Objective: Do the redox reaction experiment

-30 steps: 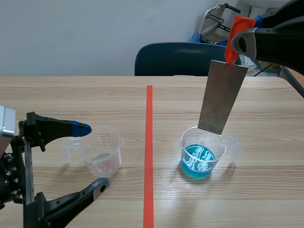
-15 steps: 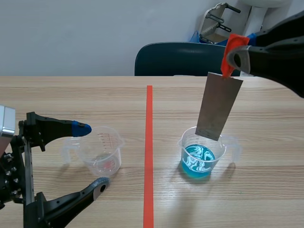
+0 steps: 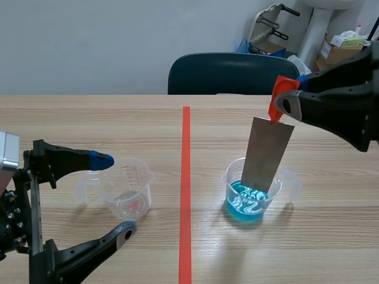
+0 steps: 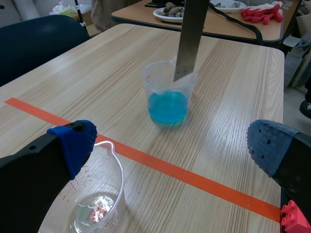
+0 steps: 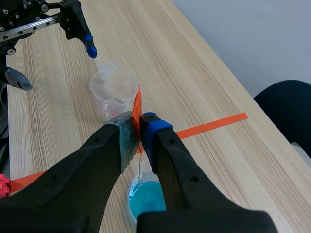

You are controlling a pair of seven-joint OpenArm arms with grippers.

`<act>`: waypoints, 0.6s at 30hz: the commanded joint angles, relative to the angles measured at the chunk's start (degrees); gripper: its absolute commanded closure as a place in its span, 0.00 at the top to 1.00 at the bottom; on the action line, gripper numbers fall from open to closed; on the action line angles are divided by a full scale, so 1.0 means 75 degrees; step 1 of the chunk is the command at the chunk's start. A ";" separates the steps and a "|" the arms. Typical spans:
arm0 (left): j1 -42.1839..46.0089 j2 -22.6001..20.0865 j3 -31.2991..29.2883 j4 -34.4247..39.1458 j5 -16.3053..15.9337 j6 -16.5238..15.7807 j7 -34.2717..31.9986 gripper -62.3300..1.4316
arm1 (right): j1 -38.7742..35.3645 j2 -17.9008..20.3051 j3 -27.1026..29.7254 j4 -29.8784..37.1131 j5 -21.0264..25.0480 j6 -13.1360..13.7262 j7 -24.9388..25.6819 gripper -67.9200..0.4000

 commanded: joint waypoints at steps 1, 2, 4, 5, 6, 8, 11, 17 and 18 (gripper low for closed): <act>0.0017 0.0020 -0.0076 0.0047 -0.0041 -0.0020 -0.0149 1.00 | 0.0216 -0.0125 -0.0023 -0.0041 -0.0009 0.0085 0.0166 0.02; 0.0017 0.0020 -0.0076 0.0047 -0.0041 -0.0020 -0.0152 1.00 | 0.0239 -0.0169 -0.0073 -0.0076 -0.0090 0.0085 0.0198 0.02; 0.0020 0.0020 -0.0076 0.0047 -0.0041 -0.0023 -0.0149 1.00 | 0.0254 -0.0230 -0.0172 -0.0143 -0.0242 0.0085 0.0256 0.02; 0.0017 0.0020 -0.0076 0.0047 -0.0041 -0.0023 -0.0152 1.00 | 0.0254 -0.0233 -0.0233 -0.0181 -0.0291 0.0085 0.0321 0.02; 0.0017 0.0020 -0.0076 0.0047 -0.0041 -0.0023 -0.0152 1.00 | 0.0256 -0.0233 -0.0291 -0.0210 -0.0373 0.0085 0.0417 0.02; 0.0017 0.0020 -0.0076 0.0047 -0.0041 -0.0023 -0.0152 1.00 | 0.0283 -0.0236 -0.0396 -0.0277 -0.0466 0.0085 0.0551 0.02; 0.0017 0.0020 -0.0076 0.0047 -0.0041 -0.0023 -0.0154 1.00 | 0.0493 -0.0376 -0.0574 -0.0428 -0.0708 0.0085 0.0568 0.02; 0.0017 0.0023 -0.0076 0.0047 -0.0041 -0.0023 -0.0152 1.00 | 0.0848 -0.0766 -0.0959 -0.0863 -0.1349 0.0085 0.0734 0.02; 0.0017 0.0023 -0.0076 0.0047 -0.0041 -0.0023 -0.0152 1.00 | 0.0906 -0.0828 -0.1043 -0.0938 -0.1466 0.0085 0.0772 0.02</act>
